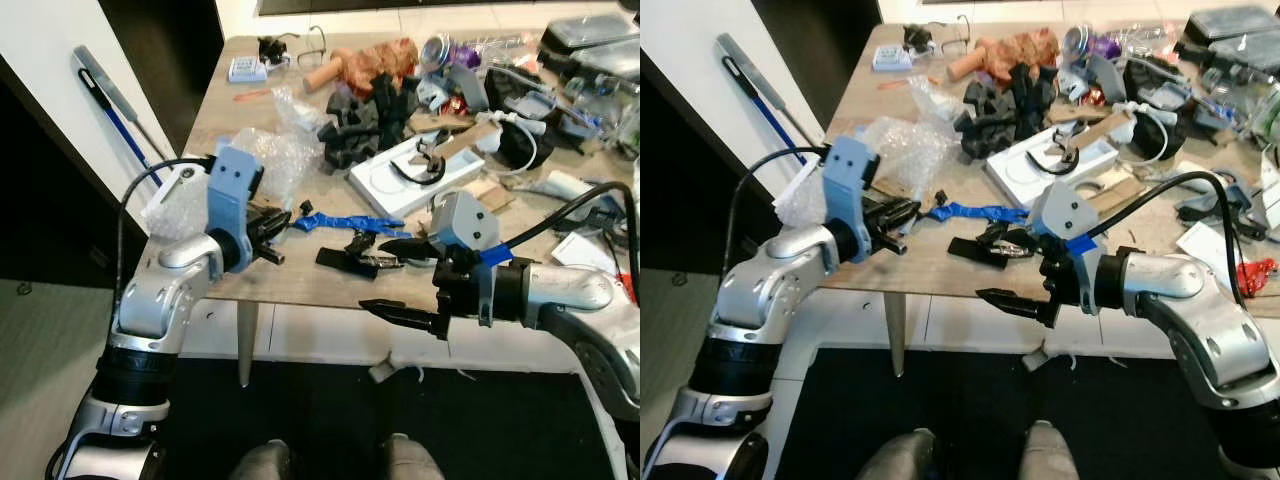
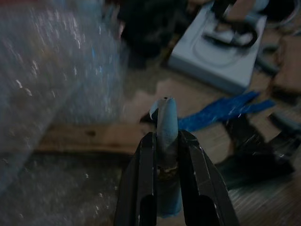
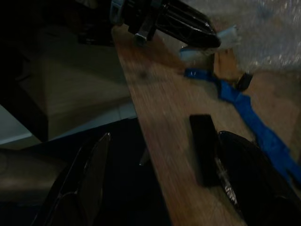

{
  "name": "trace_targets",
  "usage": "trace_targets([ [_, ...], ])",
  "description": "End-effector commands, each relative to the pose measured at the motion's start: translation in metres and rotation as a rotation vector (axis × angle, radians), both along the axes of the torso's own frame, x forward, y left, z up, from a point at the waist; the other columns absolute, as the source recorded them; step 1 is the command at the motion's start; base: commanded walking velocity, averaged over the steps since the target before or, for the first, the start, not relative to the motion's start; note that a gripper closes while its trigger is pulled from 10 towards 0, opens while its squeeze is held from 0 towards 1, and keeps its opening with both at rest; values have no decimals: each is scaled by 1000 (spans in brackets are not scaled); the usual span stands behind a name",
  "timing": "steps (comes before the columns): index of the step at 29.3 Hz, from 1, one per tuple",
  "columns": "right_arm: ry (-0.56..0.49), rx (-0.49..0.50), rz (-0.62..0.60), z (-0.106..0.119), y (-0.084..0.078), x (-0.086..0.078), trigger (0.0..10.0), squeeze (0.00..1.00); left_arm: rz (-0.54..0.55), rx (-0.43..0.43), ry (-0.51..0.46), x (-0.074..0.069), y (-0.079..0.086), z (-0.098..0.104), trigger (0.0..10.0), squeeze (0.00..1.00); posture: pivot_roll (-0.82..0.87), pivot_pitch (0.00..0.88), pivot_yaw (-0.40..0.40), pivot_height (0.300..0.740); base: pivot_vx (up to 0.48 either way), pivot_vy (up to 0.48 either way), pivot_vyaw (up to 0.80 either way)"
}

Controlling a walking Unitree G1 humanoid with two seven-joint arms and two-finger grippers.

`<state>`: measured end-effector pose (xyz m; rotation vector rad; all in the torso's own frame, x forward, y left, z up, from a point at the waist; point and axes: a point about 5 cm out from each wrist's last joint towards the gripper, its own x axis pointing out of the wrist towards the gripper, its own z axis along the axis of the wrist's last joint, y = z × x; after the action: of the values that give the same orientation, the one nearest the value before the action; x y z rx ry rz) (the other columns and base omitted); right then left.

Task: Picking trash to rubbish bin

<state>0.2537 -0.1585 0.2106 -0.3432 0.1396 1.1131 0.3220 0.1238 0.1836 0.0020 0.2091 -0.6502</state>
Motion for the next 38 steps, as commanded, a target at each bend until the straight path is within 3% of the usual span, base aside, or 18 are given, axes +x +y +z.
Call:
trace_targets([
  [1,19,2,29,-6,4,-2,10000,0,2,5,10,-1,8,-6,10000,0,-60,40,72,740,0,0,0],
  [3,20,5,28,-9,3,2,10000,0,-73,-65,-15,-6,10,0,10000,0,-47,22,63,740,0,0,0],
  [7,19,12,24,-9,2,4,10000,0,-126,-75,-32,-13,15,-1,10000,0,-44,8,53,740,0,0,0],
  [9,15,7,29,-9,0,7,10000,0,-187,-122,-33,-19,19,-4,10000,0,-38,0,34,740,0,0,0],
  [16,11,6,26,-9,-1,11,10000,0,-245,-169,-50,-25,19,-6,10000,0,-30,0,14,740,0,0,0],
  [19,18,35,43,-13,7,14,10000,0,-275,-241,-66,-36,23,-16,10000,0,-30,0,3,740,0,0,0],
  [22,27,51,55,-16,11,12,10000,0,-288,-255,-69,-41,25,-21,10000,0,-32,0,3,740,0,0,0],
  [25,33,95,49,-22,18,9,10000,0,-267,-282,-78,-44,28,-25,10000,0,-32,0,5,740,0,0,0],
  [31,-24,270,-81,-24,30,16,10000,0,-149,-352,-159,-39,23,-23,10000,0,-27,0,5,740,0,0,0],
  [33,-49,421,-163,-25,40,16,10000,0,-88,-400,-178,-41,14,-27,10000,0,-25,0,-4,740,0,0,0],
  [35,-49,421,-163,-25,40,16,10000,0,-88,-400,-178,-41,14,-27,10000,0,-25,0,-4,740,0,0,0],
  [37,-71,494,-283,-32,38,22,10000,0,25,-442,-194,-39,16,-31,10000,0,-22,0,-17,740,0,0,0],
  [38,-71,494,-283,-32,38,22,10000,0,25,-442,-194,-39,16,-31,10000,0,-22,0,-17,740,0,0,0],
])
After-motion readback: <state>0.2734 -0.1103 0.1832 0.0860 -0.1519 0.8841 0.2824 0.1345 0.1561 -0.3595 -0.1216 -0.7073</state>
